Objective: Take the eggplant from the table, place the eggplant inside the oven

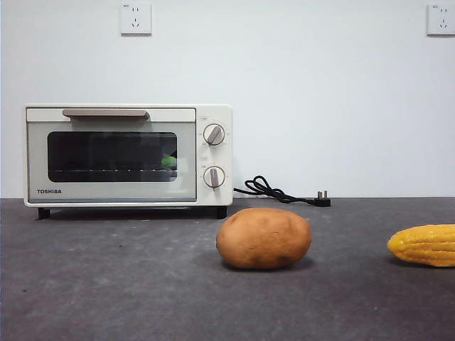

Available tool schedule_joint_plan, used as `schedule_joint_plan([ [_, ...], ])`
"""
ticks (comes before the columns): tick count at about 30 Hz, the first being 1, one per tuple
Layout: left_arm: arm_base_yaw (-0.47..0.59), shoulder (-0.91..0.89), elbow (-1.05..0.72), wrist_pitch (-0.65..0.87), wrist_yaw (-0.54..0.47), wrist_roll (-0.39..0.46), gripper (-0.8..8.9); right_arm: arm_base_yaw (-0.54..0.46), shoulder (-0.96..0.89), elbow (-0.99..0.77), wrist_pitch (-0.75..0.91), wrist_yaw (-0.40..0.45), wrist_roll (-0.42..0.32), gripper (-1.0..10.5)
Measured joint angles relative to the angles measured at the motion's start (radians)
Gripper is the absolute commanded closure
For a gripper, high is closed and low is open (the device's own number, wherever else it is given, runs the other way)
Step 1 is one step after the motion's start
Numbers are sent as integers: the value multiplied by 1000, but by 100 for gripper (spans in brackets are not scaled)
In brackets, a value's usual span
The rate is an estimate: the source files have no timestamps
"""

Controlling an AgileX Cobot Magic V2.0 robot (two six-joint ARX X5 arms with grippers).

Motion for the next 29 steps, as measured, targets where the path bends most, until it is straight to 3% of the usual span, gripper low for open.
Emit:
schedule_joint_plan([
  [18,0,6,0,0,0,0,818,0,0,-79,-12,-2,16,945],
  [29,0,6,0,0,0,0,817,0,0,-79,-12,-2,90,946],
])
